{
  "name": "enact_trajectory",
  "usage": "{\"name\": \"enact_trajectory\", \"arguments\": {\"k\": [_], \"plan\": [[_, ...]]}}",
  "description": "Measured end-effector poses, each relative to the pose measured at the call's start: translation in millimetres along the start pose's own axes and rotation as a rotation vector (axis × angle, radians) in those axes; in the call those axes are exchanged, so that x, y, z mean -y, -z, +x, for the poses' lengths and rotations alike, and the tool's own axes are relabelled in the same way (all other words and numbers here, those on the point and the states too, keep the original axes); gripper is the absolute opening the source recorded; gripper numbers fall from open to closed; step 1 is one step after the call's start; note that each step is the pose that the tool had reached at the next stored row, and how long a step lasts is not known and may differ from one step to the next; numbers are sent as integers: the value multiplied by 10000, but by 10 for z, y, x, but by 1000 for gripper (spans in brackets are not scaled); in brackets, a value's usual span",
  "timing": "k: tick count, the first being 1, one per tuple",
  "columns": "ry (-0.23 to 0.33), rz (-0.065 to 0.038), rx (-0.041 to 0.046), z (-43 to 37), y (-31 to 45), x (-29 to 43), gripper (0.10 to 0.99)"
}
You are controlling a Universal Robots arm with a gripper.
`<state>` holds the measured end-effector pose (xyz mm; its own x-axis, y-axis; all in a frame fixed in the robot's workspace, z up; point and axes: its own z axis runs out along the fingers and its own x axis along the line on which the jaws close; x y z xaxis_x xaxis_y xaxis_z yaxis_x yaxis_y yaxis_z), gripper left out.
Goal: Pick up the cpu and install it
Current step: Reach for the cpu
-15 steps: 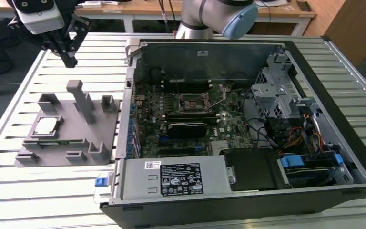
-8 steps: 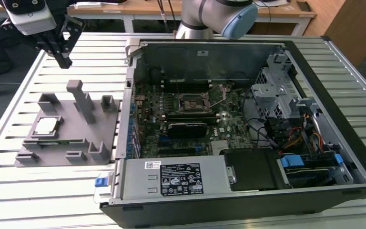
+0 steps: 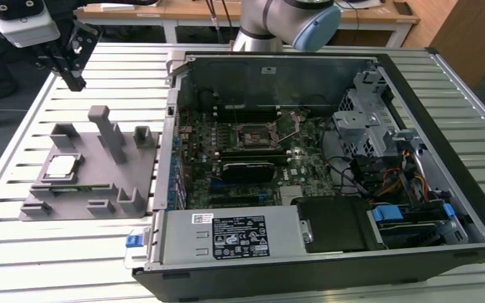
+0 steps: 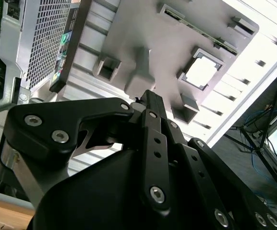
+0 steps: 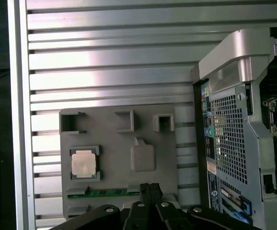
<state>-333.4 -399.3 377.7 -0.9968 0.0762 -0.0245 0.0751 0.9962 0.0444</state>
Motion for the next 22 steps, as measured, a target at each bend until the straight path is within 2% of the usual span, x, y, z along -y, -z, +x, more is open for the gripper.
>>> {"name": "enact_trajectory", "arguments": {"k": [12,18,22], "plan": [[1,0,0,191,-9,17,106],[40,-1,-2,268,-24,63,106],[82,-1,-5,365,-31,74,106]]}}
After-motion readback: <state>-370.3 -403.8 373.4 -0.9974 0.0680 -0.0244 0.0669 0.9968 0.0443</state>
